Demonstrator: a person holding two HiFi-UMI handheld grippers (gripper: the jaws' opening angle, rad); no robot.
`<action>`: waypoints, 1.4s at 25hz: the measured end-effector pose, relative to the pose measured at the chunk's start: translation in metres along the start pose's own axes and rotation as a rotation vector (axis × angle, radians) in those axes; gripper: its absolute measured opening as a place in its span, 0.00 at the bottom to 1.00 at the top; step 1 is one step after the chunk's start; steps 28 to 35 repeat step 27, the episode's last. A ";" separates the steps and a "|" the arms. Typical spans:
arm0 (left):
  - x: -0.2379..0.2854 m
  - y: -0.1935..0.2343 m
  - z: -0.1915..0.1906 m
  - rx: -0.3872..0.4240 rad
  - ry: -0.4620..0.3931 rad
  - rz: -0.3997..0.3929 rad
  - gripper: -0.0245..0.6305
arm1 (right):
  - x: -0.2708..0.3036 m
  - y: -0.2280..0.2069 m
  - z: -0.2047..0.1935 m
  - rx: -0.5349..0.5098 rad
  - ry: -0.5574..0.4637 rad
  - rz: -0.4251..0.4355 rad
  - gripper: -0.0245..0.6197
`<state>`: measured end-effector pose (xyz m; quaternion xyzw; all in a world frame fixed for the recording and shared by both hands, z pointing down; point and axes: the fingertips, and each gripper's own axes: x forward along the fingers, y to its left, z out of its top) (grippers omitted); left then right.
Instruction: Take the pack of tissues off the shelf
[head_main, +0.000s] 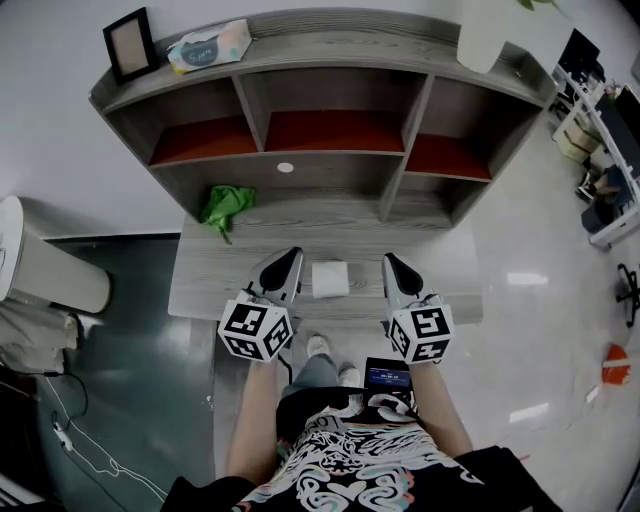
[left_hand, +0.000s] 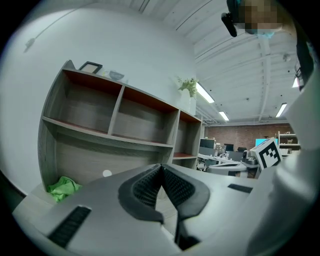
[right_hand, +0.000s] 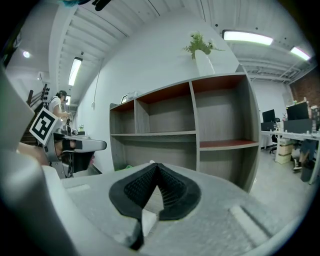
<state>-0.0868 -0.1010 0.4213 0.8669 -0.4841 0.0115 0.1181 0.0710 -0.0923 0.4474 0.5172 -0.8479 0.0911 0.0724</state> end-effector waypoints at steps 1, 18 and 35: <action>0.000 -0.001 0.000 -0.001 0.001 -0.001 0.05 | -0.001 0.001 0.001 -0.005 0.000 0.004 0.05; -0.003 -0.003 -0.001 0.009 0.011 0.027 0.05 | -0.010 -0.007 -0.002 -0.028 0.002 -0.018 0.05; -0.011 -0.007 -0.004 0.007 0.014 0.034 0.05 | -0.018 -0.007 -0.005 -0.038 0.002 -0.029 0.05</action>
